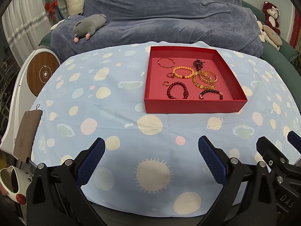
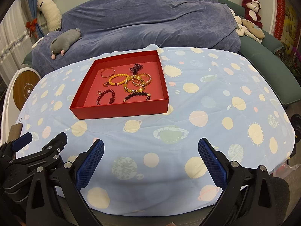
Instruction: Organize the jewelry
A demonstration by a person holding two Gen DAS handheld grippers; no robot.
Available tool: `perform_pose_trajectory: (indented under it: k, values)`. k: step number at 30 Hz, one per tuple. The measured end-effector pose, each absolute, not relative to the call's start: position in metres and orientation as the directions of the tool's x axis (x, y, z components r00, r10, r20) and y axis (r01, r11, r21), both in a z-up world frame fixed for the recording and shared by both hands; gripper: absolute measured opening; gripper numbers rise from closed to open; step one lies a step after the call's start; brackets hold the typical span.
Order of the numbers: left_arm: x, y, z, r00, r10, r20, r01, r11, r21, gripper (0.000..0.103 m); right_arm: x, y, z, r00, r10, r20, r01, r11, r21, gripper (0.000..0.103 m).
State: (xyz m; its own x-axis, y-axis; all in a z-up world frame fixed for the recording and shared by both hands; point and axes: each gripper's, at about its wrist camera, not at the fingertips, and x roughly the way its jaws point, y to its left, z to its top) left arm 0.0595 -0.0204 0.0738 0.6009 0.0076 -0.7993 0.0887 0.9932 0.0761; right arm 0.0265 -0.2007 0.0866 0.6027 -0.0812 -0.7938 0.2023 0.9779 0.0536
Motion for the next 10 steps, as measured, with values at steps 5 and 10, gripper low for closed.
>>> perform_pose_trajectory:
  k: [5, 10]
  values:
    - [0.0596, -0.0215, 0.0745, 0.607, 0.016, -0.794, 0.087, 0.992, 0.087, 0.095, 0.0265, -0.201, 0.0867, 0.603, -0.081, -0.794, 0.202, 0.978, 0.054, 0.097]
    - [0.0611, -0.0211, 0.0738, 0.599, 0.006, -0.801, 0.094, 0.993, 0.078, 0.094, 0.0276, -0.201, 0.0862, 0.6, -0.082, -0.796, 0.201, 0.978, 0.051, 0.097]
